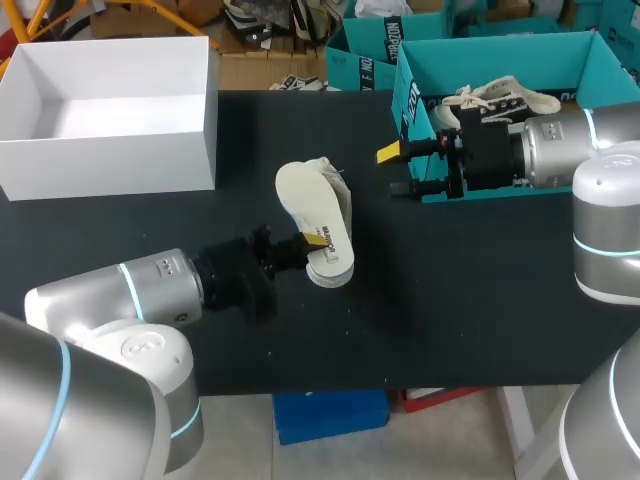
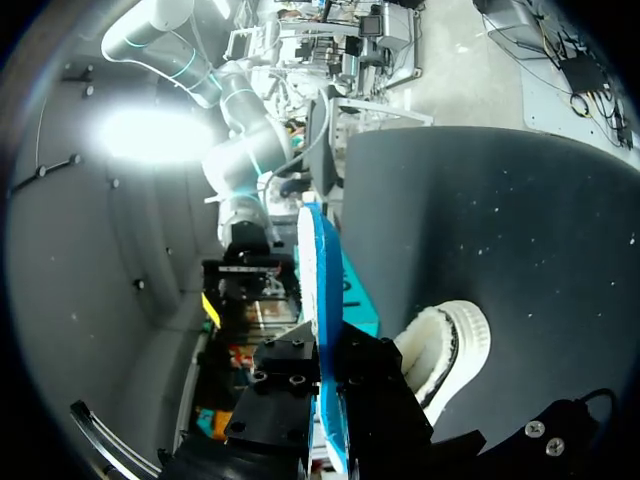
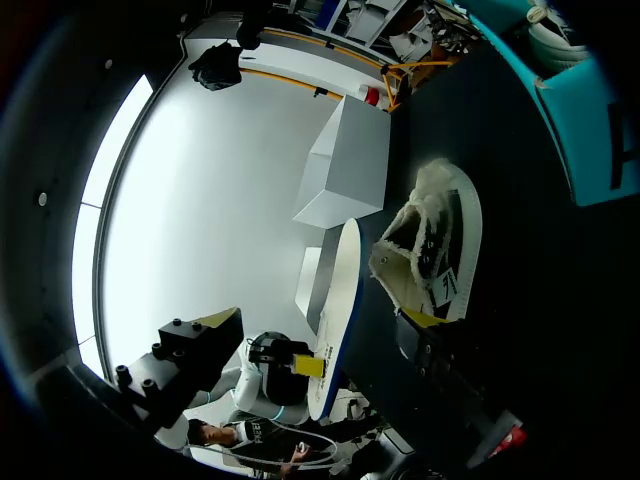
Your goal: Take the shoe out of the shoebox, open the shoe tongue, remove and reinsert the insole, then place the shoe into the shoebox
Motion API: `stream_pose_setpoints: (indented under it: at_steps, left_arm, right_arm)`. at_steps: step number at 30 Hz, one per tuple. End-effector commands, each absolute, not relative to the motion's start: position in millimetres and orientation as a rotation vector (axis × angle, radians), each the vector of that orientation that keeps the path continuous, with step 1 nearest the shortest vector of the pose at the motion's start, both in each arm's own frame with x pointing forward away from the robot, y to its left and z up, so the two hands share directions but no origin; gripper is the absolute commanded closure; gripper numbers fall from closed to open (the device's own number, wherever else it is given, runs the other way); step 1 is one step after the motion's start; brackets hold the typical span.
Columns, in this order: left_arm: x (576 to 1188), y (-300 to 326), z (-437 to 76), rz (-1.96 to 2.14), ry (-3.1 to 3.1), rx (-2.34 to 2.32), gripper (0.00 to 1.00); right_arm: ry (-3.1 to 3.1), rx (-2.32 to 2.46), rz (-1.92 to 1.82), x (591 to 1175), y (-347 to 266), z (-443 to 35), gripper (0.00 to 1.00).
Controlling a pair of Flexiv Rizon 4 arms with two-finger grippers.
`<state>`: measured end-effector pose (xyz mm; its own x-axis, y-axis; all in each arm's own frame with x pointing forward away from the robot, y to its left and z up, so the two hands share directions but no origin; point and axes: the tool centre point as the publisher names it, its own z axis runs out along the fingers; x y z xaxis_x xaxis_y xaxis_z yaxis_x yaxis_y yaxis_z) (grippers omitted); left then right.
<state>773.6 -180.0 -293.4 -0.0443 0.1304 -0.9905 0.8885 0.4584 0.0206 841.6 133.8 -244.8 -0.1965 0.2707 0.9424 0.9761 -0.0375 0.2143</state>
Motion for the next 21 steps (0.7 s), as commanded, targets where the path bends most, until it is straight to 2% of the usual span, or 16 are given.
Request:
stream_pose_setpoints:
  at_steps: [1, 21]
  left_arm:
    - [773, -181, -293, -0.782, 1.509, 0.935, 1.00]
    - [779, -179, -306, -0.709, 1.313, 1.035, 1.00]
  right_arm:
    - [-1.535, -1.356, -1.278, 842, 136, -246, 0.00]
    - [-1.535, -1.356, -1.278, 842, 136, -246, 0.00]
